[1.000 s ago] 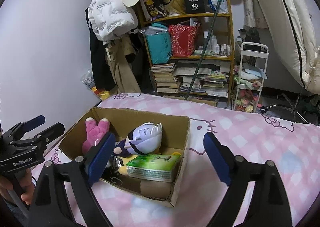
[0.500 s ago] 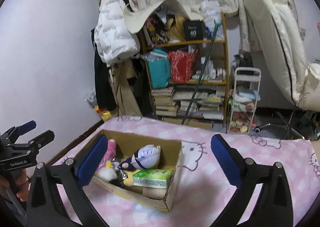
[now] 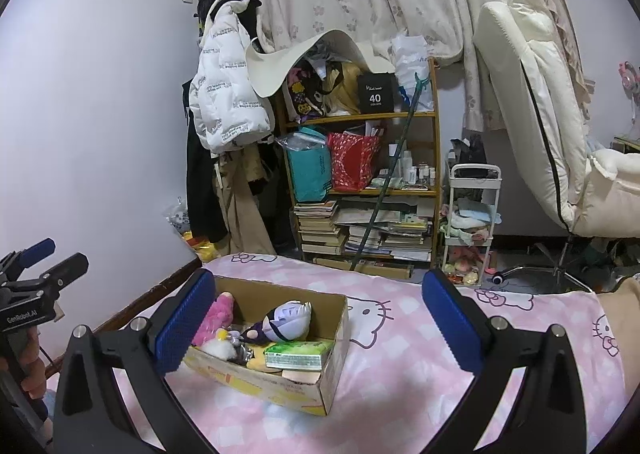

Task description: Organize soft objects

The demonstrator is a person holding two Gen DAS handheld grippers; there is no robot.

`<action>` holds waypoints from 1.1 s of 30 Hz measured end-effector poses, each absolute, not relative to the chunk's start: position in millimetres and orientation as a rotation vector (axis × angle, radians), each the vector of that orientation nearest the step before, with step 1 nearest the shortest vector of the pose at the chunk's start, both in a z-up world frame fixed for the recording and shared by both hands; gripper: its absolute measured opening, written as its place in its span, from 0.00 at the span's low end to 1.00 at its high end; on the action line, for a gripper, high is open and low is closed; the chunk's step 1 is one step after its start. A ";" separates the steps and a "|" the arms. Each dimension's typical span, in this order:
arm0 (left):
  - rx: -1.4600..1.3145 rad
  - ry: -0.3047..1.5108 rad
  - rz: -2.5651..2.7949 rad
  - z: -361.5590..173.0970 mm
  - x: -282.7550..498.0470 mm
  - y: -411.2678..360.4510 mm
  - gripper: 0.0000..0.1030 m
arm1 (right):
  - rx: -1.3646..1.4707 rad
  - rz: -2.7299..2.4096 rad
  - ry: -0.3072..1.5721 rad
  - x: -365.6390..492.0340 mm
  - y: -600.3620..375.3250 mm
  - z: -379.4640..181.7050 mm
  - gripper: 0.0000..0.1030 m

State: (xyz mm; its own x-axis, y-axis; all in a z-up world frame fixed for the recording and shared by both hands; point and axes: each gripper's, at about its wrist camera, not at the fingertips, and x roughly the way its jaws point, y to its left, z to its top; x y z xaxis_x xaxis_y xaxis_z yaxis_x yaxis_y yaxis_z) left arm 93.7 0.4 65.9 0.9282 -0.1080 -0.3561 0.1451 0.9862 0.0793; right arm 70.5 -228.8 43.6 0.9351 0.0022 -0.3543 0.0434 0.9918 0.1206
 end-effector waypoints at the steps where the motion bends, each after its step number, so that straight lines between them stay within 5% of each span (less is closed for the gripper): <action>1: 0.107 0.348 -0.126 66.6 90.0 0.8 0.99 | 0.124 -0.024 0.359 67.3 -228.3 44.3 1.00; 33: 0.083 0.320 -0.091 34.9 57.2 11.4 0.99 | 0.120 -0.067 0.360 33.0 -228.8 5.3 1.00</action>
